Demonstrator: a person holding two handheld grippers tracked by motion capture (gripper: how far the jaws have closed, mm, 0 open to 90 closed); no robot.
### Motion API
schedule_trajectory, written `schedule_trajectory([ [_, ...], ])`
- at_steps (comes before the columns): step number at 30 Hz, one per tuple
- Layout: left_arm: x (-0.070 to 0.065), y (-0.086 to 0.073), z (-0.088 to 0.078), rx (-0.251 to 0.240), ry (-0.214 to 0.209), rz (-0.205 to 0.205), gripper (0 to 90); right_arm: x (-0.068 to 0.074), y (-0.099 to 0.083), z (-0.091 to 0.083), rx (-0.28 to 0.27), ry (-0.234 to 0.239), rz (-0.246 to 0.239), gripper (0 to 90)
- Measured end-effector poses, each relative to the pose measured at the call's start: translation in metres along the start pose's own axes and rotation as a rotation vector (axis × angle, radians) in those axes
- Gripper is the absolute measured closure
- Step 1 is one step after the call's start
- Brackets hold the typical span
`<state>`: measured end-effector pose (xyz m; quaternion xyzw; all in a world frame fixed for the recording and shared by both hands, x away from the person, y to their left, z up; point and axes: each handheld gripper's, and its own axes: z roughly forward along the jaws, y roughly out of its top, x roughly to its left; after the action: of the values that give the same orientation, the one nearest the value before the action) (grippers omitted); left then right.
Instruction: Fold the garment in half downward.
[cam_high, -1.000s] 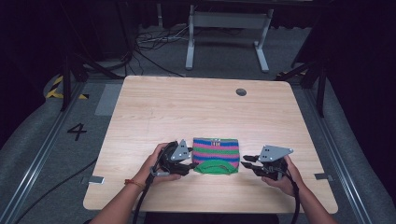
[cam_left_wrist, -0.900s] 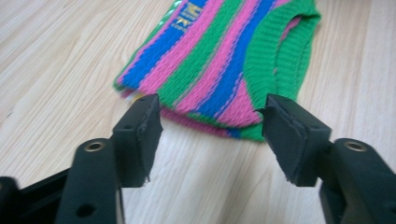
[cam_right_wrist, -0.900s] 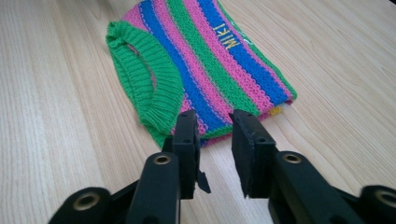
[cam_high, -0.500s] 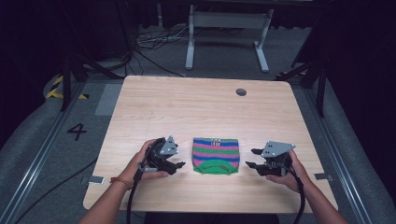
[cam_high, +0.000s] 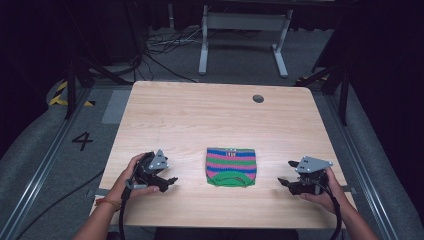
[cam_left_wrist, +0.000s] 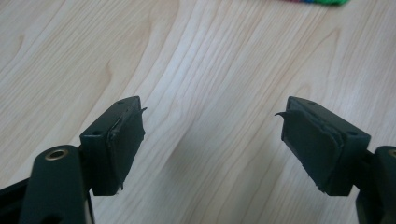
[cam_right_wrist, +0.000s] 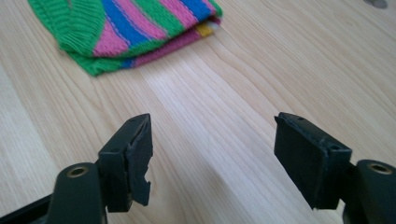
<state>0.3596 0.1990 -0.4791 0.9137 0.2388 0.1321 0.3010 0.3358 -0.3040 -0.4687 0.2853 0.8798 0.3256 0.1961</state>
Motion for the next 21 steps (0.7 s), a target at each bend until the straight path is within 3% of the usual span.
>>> schedule_trajectory([
  [7,0.006,-0.017,-0.01,0.016,0.022,-0.028,17.7,-0.01,-0.024,-0.012,-0.013,-0.036,0.072,24.7],
  [12,0.007,-0.029,-0.013,0.003,-0.021,-0.066,17.5,-0.016,-0.045,-0.019,-0.011,-0.051,0.138,23.1],
  [15,0.007,-0.037,-0.015,-0.007,-0.052,-0.08,17.3,-0.018,-0.056,-0.021,0.017,-0.077,0.156,25.0],
  [21,0.01,-0.049,-0.016,-0.016,-0.034,-0.13,16.0,-0.02,-0.071,-0.023,0.002,-0.069,0.217,22.8],
])
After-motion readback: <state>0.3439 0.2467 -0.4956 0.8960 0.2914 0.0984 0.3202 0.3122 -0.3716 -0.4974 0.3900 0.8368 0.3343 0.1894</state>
